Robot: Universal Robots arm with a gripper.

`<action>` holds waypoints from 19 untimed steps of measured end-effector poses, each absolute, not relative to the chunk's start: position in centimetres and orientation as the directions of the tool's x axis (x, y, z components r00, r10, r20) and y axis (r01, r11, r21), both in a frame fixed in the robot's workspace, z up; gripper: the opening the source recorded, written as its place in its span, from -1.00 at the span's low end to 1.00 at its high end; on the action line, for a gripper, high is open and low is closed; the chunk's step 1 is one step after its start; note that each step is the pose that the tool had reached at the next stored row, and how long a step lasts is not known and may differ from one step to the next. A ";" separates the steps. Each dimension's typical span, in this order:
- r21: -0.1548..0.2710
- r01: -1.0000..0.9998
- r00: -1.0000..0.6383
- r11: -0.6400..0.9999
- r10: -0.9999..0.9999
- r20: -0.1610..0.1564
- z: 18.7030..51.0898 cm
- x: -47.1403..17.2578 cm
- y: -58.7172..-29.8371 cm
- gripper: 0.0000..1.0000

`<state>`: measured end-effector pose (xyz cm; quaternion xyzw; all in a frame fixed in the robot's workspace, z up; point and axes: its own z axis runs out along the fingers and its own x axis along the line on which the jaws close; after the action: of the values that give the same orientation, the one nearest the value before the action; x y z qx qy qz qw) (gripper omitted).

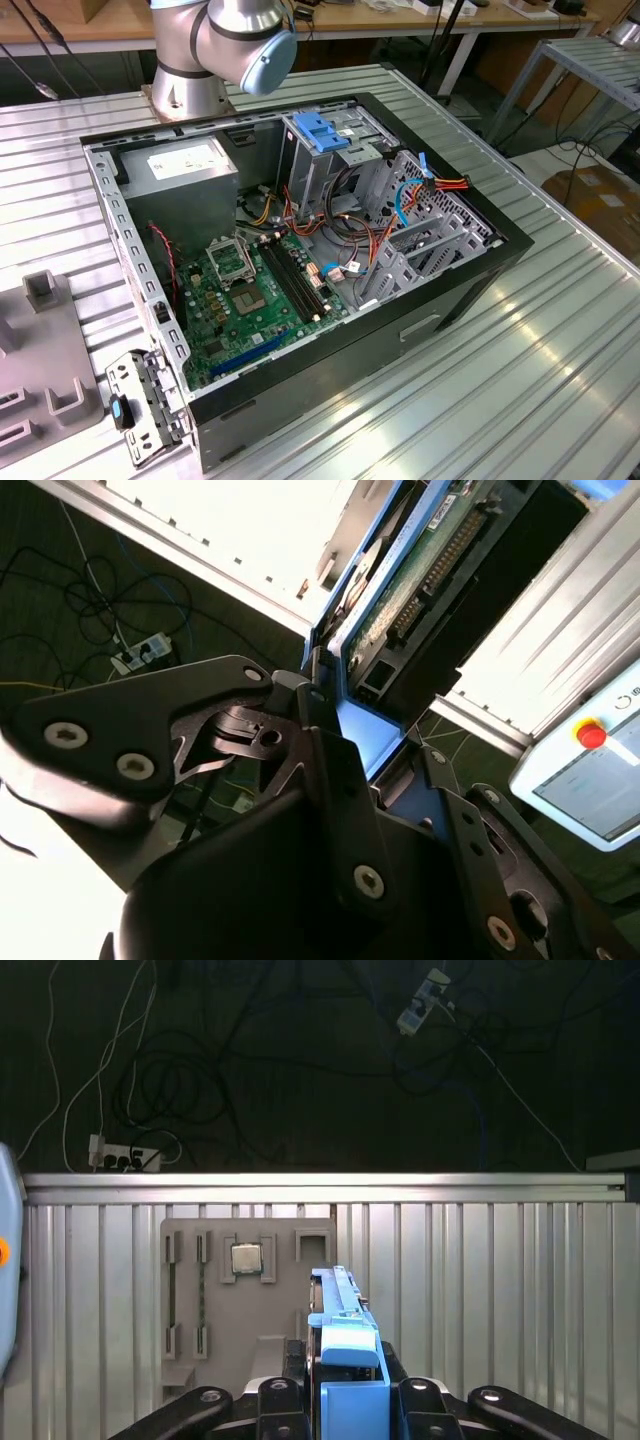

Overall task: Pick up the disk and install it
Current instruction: 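Pick up the disk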

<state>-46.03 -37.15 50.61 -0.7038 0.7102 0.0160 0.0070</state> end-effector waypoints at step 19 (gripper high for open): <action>0.013 -1.000 -0.009 0.009 -0.999 -0.033 50.6 -45.1 -37.2 -0.25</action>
<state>-45.09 -37.15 50.61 -0.7038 0.7102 0.0160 0.0070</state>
